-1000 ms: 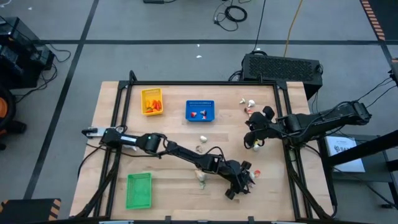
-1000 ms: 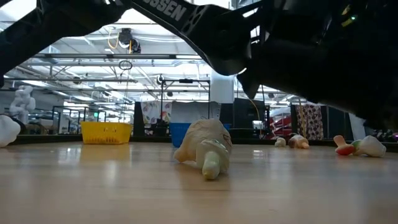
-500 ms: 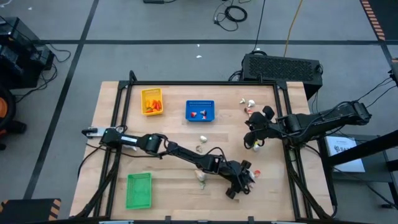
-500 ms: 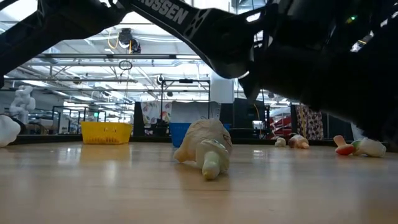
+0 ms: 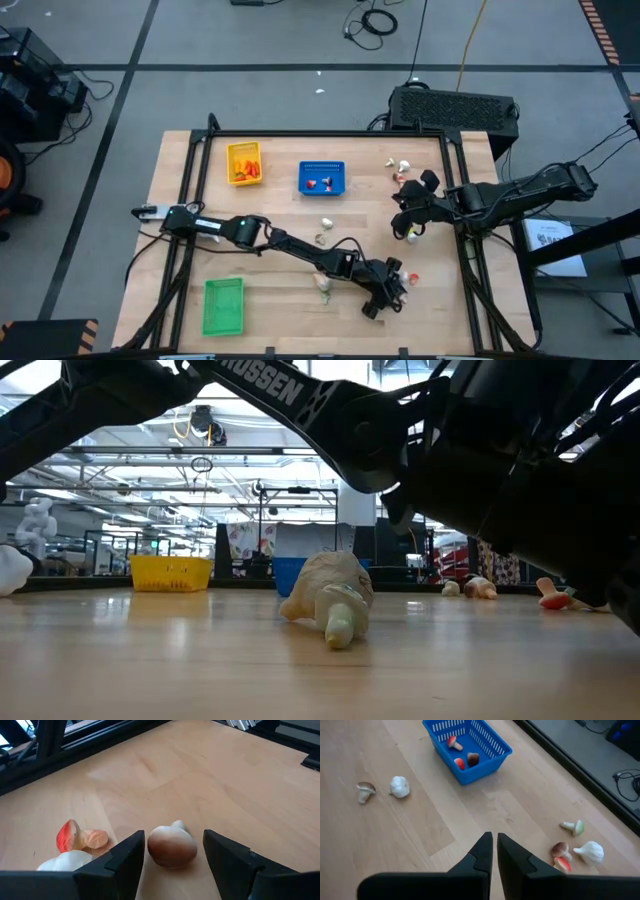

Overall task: Sort produce into baskets
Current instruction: Put the orange mushroom into the blue bin

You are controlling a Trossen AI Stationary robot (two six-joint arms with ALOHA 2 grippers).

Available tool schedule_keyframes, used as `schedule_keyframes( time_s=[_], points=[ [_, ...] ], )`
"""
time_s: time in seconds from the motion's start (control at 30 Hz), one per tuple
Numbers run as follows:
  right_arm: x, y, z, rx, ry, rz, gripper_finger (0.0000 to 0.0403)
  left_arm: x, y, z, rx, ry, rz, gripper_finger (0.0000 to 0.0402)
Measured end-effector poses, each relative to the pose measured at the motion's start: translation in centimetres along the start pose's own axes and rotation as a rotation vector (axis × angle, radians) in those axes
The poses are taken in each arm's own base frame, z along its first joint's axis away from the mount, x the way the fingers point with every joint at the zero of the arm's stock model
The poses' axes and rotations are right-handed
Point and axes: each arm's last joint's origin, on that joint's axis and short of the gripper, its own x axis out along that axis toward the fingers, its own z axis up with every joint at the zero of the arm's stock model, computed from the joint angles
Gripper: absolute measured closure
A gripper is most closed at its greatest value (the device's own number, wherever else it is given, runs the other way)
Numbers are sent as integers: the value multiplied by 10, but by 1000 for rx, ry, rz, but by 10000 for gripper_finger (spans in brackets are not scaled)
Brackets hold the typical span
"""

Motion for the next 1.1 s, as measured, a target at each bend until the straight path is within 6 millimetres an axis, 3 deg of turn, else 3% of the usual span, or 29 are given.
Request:
schedule_keyframes(
  time_s=[0.37,0.63,0.83,0.93,1.1],
  points=[
    [0,0,0,0,0,0,385,0,0,0,-3,11,7,194],
    [0,0,0,0,1,0,385,-1,1,-1,-54,21,8,255],
    [0,0,0,-2,4,1,385,-9,5,9,-62,58,-1,284],
    [0,0,-1,-4,10,6,385,-29,9,28,-77,160,-8,285],
    [0,0,-1,21,17,7,385,-85,12,67,-96,440,-4,286]
  ],
)
